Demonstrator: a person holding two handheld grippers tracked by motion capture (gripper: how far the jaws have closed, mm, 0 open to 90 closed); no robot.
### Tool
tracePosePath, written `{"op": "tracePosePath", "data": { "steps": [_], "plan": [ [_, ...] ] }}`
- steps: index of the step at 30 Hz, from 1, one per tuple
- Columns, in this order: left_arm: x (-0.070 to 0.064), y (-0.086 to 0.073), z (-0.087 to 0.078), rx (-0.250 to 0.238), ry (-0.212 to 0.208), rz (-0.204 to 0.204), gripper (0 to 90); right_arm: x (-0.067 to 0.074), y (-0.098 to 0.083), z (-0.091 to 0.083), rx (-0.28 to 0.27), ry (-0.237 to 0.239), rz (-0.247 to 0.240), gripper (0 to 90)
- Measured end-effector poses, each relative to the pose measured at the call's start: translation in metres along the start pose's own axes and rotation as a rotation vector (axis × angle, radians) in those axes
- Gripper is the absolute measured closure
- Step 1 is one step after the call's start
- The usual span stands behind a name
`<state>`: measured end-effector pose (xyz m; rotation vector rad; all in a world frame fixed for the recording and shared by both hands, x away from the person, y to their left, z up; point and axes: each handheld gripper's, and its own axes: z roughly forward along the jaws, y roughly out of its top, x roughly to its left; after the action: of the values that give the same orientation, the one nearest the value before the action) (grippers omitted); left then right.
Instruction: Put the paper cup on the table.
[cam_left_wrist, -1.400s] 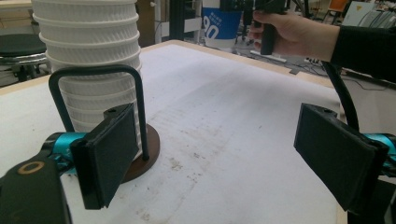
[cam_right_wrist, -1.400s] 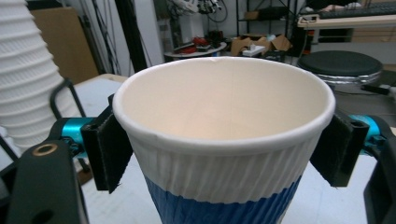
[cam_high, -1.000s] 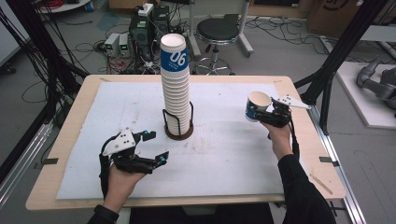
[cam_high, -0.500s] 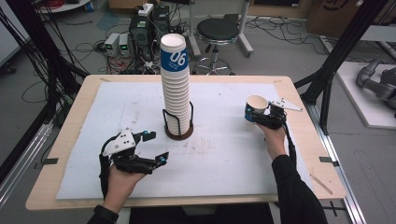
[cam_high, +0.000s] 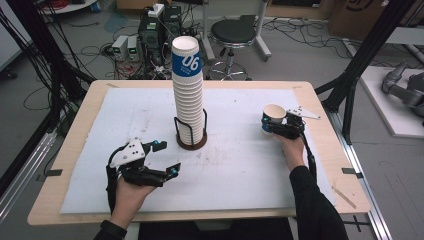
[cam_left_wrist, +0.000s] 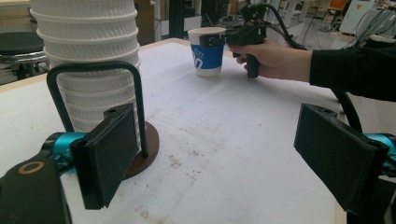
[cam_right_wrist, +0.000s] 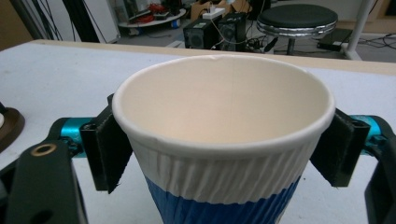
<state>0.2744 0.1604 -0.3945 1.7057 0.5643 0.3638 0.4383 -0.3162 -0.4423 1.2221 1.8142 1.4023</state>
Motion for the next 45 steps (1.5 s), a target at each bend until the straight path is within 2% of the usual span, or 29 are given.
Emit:
{"op": "tracePosePath", "data": {
  "steps": [6,21,25,33,37,45],
  "plan": [
    [-0.001,0.000,0.000,0.001,-0.002,0.001,13.6,0.001,0.001,-0.001,0.022,-0.012,-0.005,18.6],
    [-0.004,0.000,0.001,0.003,-0.003,0.002,13.6,0.004,-0.001,-0.010,0.069,-0.019,0.016,17.8],
    [-0.004,0.000,0.002,0.003,-0.004,-0.002,13.6,0.007,-0.003,-0.010,0.075,-0.024,-0.004,17.1],
    [-0.004,0.000,0.002,0.009,-0.007,0.000,13.6,0.009,-0.006,-0.007,0.127,-0.036,-0.007,14.0],
    [-0.003,0.000,0.003,0.010,-0.009,0.000,13.6,0.010,-0.007,-0.009,0.120,-0.038,-0.007,13.8],
    [-0.004,0.000,0.004,0.011,-0.014,-0.003,13.6,0.012,-0.007,-0.018,0.127,-0.080,-0.011,13.7]
  ]
}}
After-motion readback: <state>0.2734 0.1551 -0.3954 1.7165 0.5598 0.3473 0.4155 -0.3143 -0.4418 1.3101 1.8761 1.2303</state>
